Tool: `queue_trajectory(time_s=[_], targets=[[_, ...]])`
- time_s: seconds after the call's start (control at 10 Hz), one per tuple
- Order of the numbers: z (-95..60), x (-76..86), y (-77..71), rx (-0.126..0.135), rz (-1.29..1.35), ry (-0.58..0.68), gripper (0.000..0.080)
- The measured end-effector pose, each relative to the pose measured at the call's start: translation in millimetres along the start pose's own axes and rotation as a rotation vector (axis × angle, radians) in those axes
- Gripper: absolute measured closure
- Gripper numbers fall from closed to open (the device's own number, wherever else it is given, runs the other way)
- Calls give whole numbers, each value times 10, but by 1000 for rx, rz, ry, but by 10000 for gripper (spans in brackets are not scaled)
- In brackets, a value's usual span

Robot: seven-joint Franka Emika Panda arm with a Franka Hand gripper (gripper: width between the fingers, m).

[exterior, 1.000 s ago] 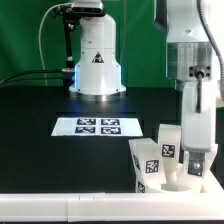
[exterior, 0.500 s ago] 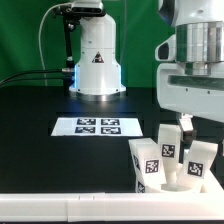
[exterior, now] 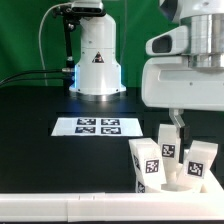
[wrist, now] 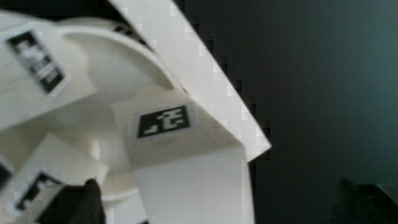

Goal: Assemble stool

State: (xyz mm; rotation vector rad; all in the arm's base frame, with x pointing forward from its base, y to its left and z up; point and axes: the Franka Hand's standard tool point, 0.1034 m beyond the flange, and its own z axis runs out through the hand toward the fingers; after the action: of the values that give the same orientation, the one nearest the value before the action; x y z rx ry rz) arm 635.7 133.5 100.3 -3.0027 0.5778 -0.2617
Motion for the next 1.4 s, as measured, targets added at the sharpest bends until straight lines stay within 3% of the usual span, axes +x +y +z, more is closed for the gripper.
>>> queue_trajectory(time_s=[0.4,0.6,0.8,0.9,1.3,1.4], targets=[[10,52,87,-26,-266,6,150],[-3,25,23,-36,-540,-13,150],[8,-120,-75,-5,-905,-125,150],[0,-113,-96,-1,-953,-117,150],[30,-41,46,-35,-1229,-129,150],[109,43,107,-36,-1339,-113,150]])
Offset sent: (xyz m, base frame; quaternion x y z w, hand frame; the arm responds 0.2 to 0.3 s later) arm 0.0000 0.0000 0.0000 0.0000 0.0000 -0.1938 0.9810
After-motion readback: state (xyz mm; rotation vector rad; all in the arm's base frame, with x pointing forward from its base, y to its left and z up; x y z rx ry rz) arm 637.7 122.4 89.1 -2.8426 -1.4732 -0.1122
